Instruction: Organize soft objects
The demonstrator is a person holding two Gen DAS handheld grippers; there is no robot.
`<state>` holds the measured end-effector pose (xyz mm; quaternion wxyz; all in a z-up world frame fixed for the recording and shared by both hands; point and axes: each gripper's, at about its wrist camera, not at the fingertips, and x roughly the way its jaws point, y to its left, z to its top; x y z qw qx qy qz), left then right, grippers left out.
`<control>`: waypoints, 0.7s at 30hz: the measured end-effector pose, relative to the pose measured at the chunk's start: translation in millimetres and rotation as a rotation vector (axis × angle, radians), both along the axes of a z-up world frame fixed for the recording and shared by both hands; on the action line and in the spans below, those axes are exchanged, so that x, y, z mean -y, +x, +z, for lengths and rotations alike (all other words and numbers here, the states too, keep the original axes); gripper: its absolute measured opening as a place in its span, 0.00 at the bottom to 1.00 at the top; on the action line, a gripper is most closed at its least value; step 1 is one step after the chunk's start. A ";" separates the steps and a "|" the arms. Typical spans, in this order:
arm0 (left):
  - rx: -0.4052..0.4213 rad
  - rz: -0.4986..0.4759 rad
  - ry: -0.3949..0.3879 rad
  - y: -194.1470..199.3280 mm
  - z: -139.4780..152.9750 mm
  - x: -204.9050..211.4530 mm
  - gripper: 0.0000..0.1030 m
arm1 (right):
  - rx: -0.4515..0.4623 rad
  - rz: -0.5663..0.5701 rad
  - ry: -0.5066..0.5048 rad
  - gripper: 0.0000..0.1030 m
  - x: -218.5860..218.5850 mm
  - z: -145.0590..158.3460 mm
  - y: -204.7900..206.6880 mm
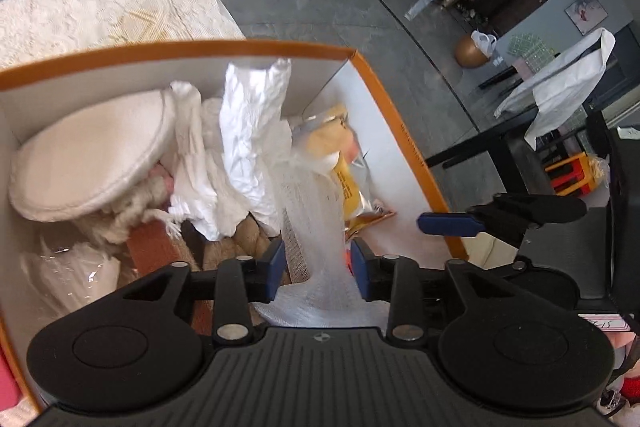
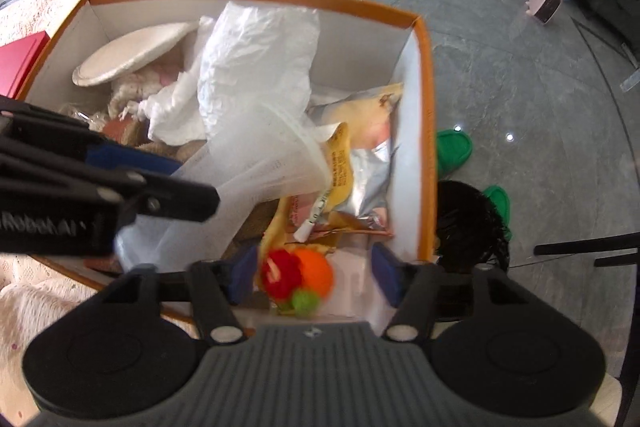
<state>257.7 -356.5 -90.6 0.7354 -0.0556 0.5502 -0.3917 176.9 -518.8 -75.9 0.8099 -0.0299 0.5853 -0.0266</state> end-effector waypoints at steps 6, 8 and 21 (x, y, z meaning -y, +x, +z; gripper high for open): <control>0.159 0.042 0.037 -14.8 36.2 -18.5 0.41 | 0.049 -0.032 0.009 0.65 -4.0 28.4 -16.9; 0.216 0.053 0.061 -21.5 53.2 -24.7 0.41 | 0.066 -0.041 0.004 0.65 -5.6 39.9 -21.2; 0.632 0.316 0.157 -108.7 149.9 -157.8 0.41 | 0.326 -0.044 0.061 0.73 -86.8 136.8 -72.4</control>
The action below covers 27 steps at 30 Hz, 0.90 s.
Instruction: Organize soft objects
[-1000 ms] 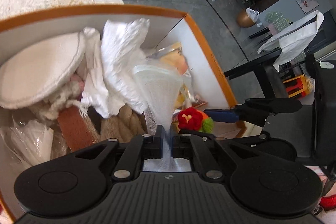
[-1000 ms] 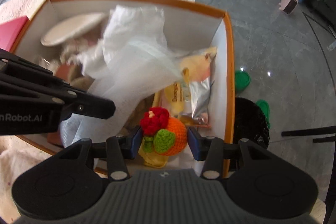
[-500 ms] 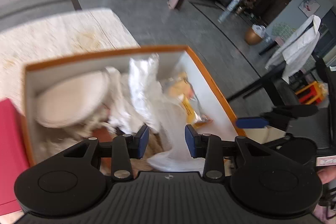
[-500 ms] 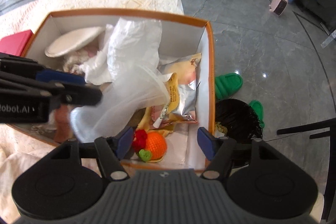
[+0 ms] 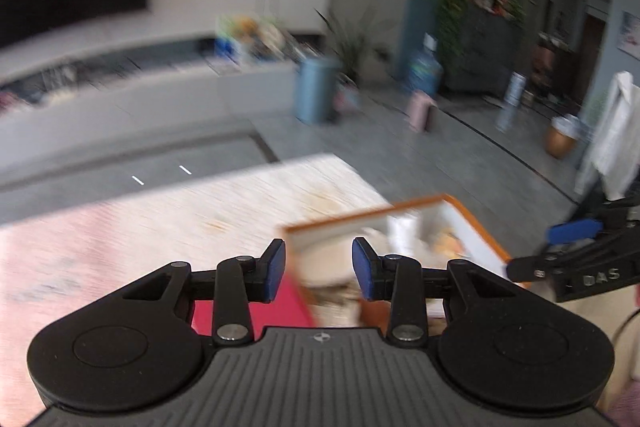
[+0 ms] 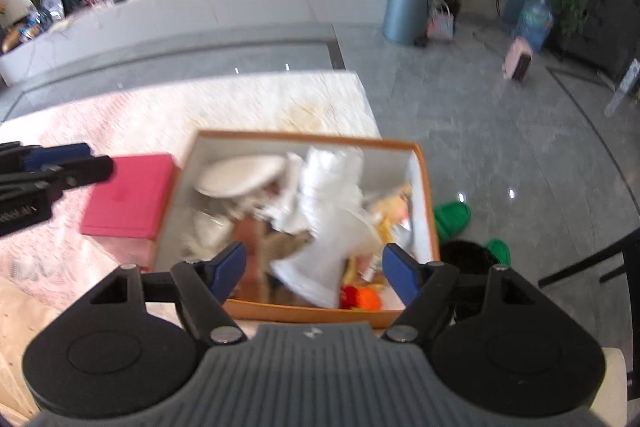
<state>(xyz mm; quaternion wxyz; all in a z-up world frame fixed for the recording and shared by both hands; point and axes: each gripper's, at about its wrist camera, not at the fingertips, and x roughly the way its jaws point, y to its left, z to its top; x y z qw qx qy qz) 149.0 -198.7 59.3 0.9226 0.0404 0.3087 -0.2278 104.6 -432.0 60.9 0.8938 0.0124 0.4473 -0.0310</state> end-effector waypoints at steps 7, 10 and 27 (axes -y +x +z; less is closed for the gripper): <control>0.125 0.107 0.032 -46.0 14.5 -43.0 0.47 | 0.127 -0.018 -0.009 0.82 -50.7 16.6 -36.2; 0.177 0.144 0.027 -53.7 23.3 -51.9 0.49 | 0.185 -0.027 -0.027 0.83 -73.1 17.1 -51.7; 0.154 0.174 0.078 -83.4 -43.0 -71.4 0.73 | 0.278 -0.212 -0.032 0.94 -153.7 -54.8 -90.0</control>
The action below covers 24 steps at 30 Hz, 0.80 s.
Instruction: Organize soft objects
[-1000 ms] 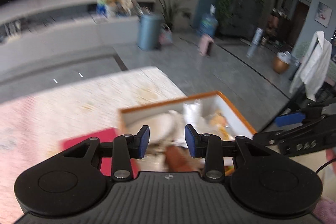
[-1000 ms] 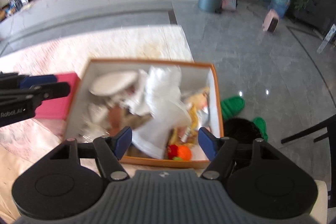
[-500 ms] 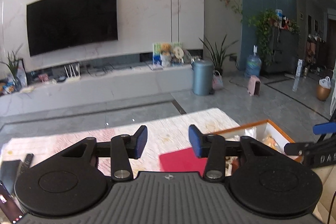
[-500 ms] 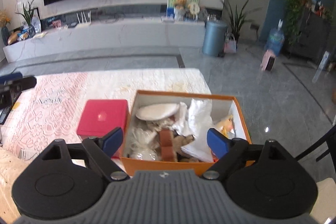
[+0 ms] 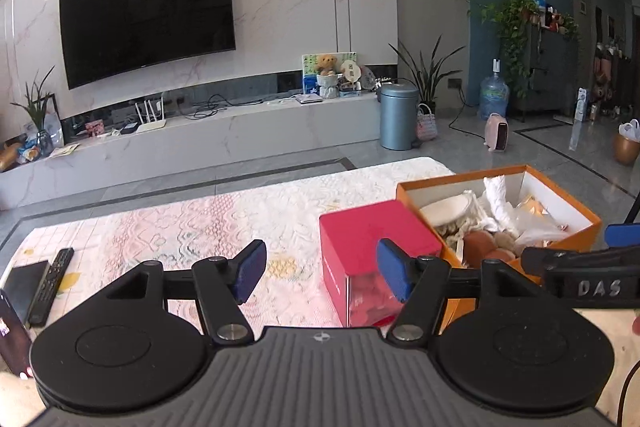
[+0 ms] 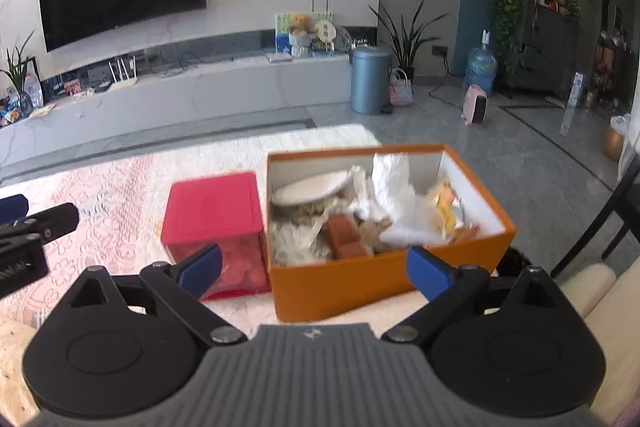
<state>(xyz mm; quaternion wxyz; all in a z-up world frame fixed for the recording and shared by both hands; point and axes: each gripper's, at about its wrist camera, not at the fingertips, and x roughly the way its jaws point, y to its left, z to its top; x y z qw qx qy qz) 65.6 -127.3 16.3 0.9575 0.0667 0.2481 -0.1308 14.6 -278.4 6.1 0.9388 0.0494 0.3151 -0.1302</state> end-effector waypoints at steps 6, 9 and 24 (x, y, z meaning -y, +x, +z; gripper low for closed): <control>-0.045 0.008 -0.009 -4.3 -27.6 -6.1 0.74 | -0.010 0.005 -0.042 0.94 -16.9 -20.6 -2.8; -0.058 0.011 0.009 -8.2 -39.1 -8.4 0.74 | -0.019 0.007 -0.045 0.94 -19.8 -28.5 -3.3; -0.107 0.023 0.002 -8.8 -44.1 -12.3 0.74 | -0.031 0.009 -0.037 0.94 -21.4 -35.4 1.8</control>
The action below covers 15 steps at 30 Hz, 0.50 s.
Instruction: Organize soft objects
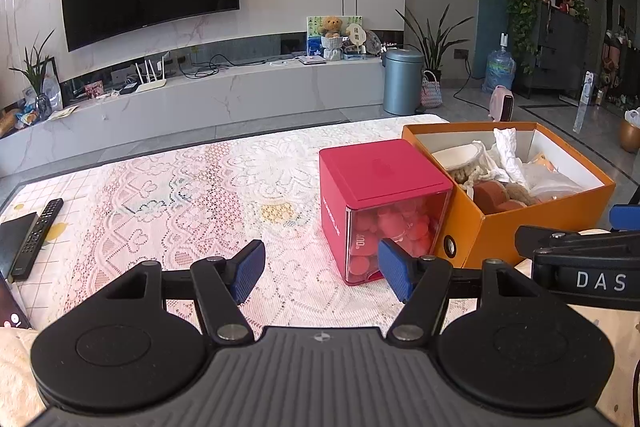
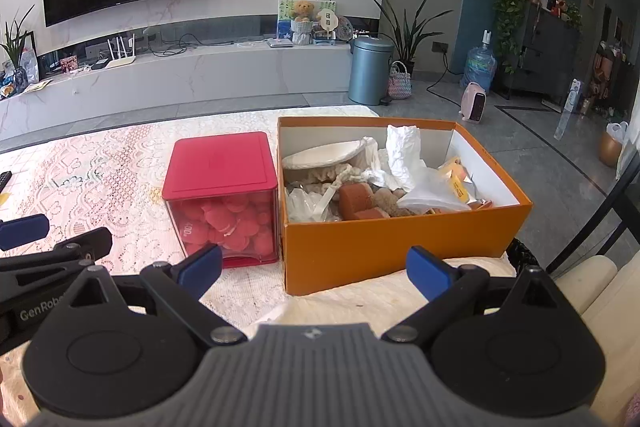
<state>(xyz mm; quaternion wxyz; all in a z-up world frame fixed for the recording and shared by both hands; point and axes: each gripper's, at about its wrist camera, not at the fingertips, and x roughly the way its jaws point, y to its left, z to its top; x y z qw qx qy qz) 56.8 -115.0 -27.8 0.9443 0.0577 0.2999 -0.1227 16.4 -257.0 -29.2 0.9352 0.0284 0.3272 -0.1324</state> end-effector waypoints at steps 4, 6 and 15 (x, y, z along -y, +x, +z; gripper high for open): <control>-0.001 -0.002 0.000 0.0 0.1 -0.4 0.74 | -0.002 0.007 -0.003 0.94 -1.5 -0.8 0.7; -0.004 -0.003 0.001 -0.1 -0.3 -0.7 0.74 | -0.001 0.009 -0.004 0.94 -1.4 -0.6 1.0; -0.006 -0.005 -0.005 0.1 0.4 -3.1 0.74 | 0.009 -0.001 -0.007 0.94 -0.5 1.6 -0.8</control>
